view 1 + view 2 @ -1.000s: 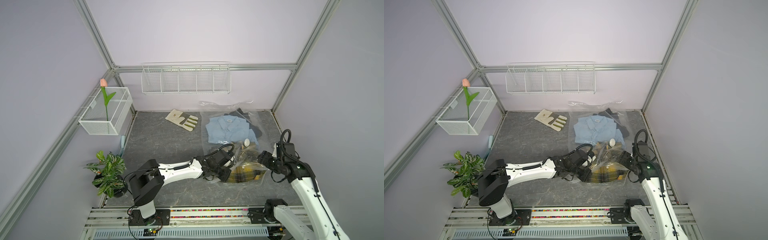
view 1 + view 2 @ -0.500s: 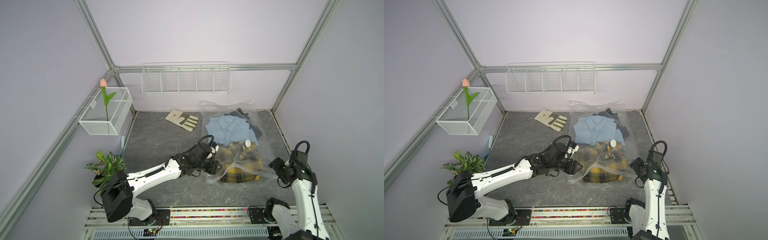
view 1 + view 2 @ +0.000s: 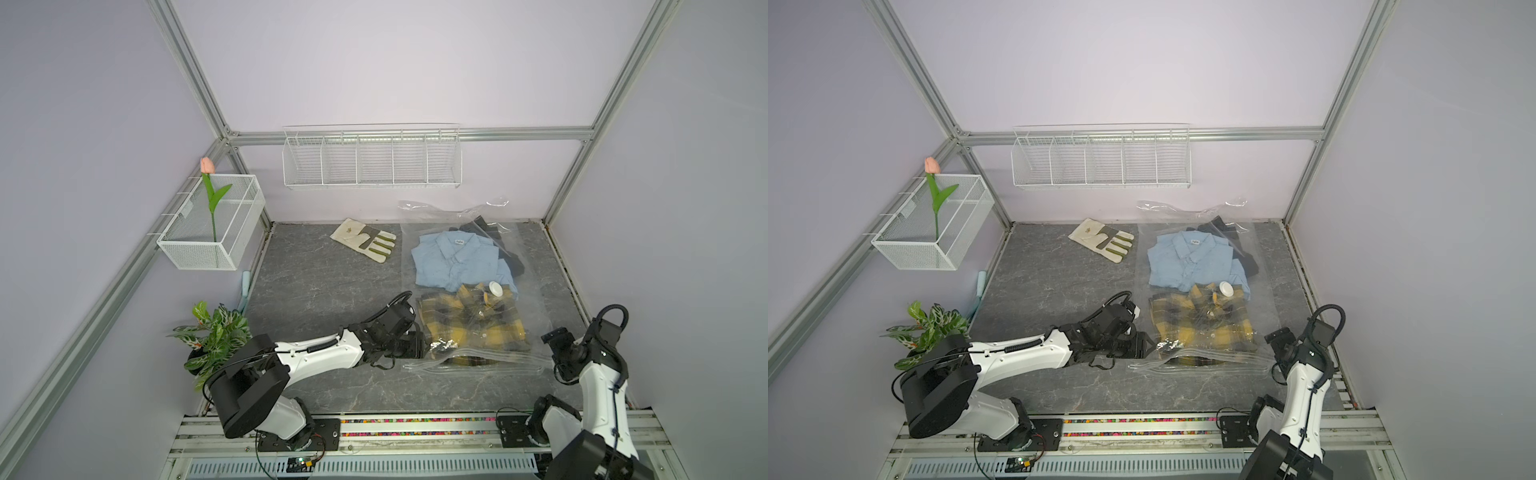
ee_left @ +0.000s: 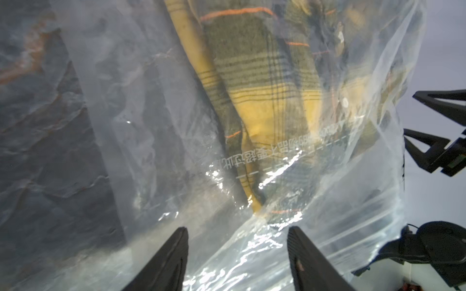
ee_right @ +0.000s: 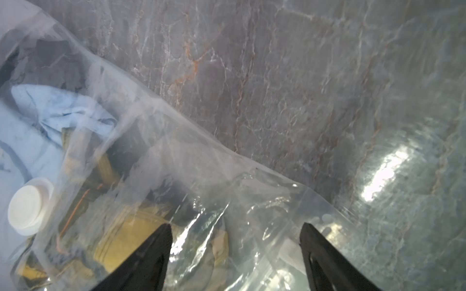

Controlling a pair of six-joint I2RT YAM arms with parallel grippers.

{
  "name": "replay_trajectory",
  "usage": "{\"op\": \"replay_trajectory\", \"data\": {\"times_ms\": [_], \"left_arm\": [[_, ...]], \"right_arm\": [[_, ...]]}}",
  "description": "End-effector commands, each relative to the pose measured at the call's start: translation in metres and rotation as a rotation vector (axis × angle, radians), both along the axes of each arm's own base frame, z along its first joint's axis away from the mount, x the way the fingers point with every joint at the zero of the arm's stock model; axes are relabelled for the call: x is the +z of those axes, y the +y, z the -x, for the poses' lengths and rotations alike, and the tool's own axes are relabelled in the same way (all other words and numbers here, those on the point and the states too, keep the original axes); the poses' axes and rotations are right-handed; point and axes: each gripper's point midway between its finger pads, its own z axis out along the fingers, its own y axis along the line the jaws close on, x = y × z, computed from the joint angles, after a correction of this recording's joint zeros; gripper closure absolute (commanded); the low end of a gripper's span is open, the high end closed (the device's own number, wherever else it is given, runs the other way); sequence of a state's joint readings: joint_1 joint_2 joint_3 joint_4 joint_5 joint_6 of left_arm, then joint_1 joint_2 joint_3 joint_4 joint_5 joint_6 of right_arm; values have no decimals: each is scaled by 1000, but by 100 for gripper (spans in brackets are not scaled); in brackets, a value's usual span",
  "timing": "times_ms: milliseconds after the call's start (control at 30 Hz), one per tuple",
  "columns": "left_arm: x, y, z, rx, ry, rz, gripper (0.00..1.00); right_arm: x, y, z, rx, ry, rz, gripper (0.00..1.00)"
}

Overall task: Place the folded shirt into the vacuum bag
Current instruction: Adjust the vacuum bag at the center of the board.

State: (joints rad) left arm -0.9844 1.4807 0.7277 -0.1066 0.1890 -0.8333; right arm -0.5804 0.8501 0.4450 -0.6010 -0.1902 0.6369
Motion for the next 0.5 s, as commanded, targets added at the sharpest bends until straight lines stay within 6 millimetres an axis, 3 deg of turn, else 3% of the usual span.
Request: {"op": "replay_trajectory", "data": {"times_ms": [0, 233, 400, 467], "left_arm": [[-5, -12, -1, 60, 55, 86, 38], [-5, 1, -11, 61, -10, -32, 42], [35, 14, -29, -4, -183, -177, 41], [40, 17, -33, -14, -206, -208, 40]], "right_arm": [[9, 15, -12, 52, -71, -61, 23], [33, 36, -21, 195, -105, 13, 24], [42, 56, -25, 347, -69, 51, 24], [49, 61, -25, 392, -57, 96, 23]]}}
